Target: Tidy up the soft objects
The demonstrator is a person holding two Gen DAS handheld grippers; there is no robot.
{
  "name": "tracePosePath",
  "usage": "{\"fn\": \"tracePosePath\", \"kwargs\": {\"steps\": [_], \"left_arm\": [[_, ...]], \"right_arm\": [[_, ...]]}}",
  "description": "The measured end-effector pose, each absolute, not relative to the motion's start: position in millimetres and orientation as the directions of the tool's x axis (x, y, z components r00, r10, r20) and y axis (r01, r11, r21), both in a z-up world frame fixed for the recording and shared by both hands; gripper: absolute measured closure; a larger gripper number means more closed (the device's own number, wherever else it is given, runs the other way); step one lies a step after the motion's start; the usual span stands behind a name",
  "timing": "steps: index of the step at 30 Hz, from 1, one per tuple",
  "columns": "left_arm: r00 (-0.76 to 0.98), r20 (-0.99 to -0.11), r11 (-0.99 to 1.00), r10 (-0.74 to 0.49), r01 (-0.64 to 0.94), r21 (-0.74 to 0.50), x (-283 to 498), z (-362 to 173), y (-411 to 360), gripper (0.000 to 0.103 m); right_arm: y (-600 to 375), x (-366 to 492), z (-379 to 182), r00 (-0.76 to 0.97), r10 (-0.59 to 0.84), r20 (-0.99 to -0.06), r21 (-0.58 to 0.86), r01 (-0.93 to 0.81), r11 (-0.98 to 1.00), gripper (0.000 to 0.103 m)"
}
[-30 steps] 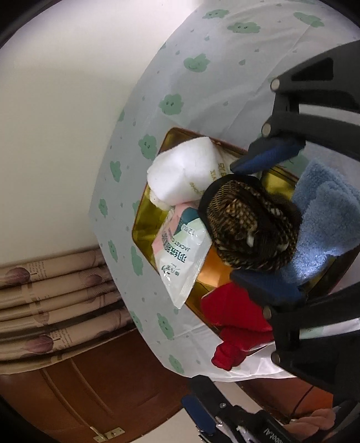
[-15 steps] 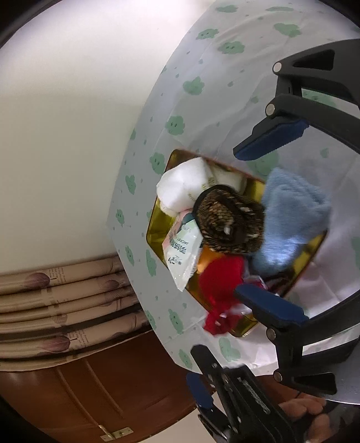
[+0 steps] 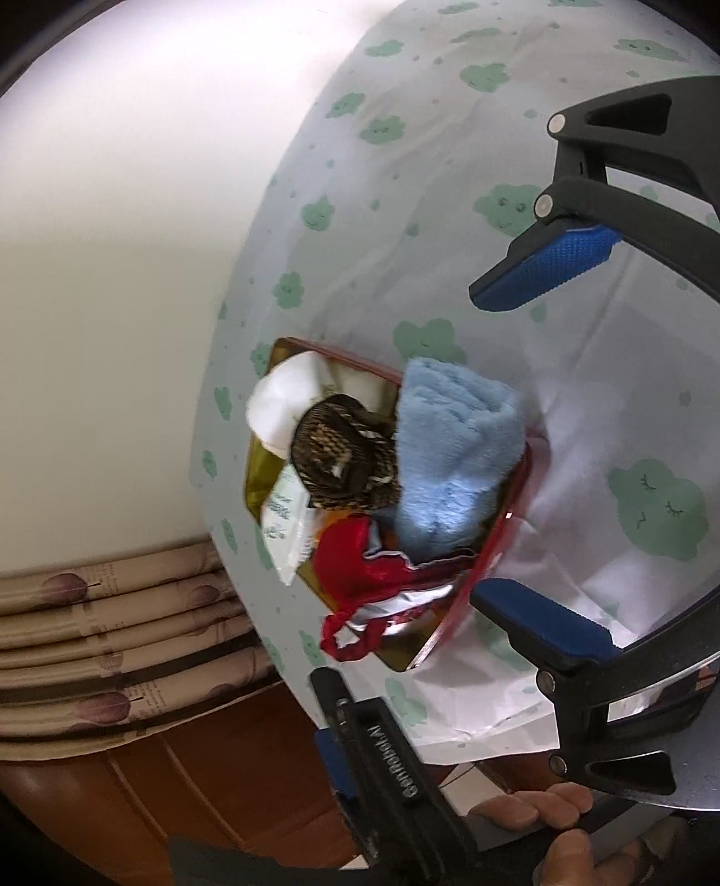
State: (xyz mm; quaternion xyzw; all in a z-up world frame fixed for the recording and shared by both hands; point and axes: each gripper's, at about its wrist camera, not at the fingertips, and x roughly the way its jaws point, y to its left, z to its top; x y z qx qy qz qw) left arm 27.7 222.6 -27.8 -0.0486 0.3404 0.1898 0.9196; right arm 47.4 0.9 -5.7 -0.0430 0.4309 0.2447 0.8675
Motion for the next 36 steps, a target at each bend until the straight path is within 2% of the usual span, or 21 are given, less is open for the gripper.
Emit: {"fn": "tracePosePath", "kwargs": {"steps": [36], "left_arm": [[0.690,-0.655,0.923,0.308,-0.383,0.031,30,-30,222,0.043]], "right_arm": [[12,41,-6,0.493,0.385,-0.780,0.110,-0.497,0.861,0.007]]}}
